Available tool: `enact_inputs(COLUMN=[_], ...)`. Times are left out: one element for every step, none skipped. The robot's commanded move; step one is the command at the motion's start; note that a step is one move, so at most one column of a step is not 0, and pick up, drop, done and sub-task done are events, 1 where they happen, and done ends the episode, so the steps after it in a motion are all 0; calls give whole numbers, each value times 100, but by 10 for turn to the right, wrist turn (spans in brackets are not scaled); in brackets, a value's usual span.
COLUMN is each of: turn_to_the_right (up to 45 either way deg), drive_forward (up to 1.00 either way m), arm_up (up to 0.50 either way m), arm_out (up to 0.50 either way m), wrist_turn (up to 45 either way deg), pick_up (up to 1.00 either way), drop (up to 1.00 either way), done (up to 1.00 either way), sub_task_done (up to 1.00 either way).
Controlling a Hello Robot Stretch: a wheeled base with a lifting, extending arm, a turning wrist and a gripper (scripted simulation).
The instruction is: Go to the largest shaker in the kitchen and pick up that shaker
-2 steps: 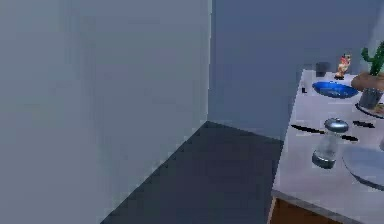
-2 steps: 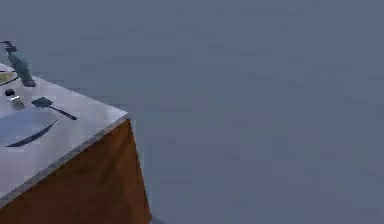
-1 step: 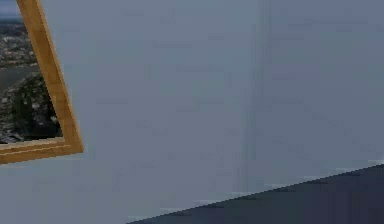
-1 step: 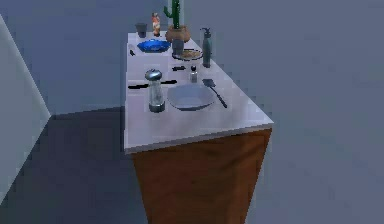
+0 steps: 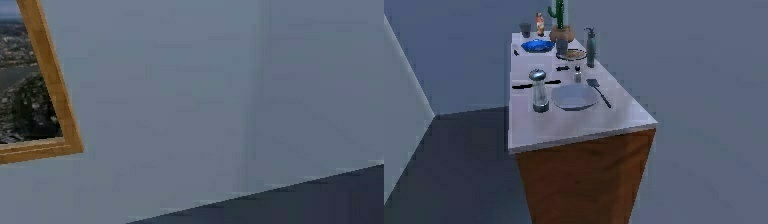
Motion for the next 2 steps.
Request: enact_inputs(turn_to_the_right=[0,0], drive_forward=[0,0], arm_up=[38,0], arm_out=[0,50], wrist_turn=[0,0], pick_up=[0,0], drop=[0,0], done=[0,0], sub_task_done=[0,0])
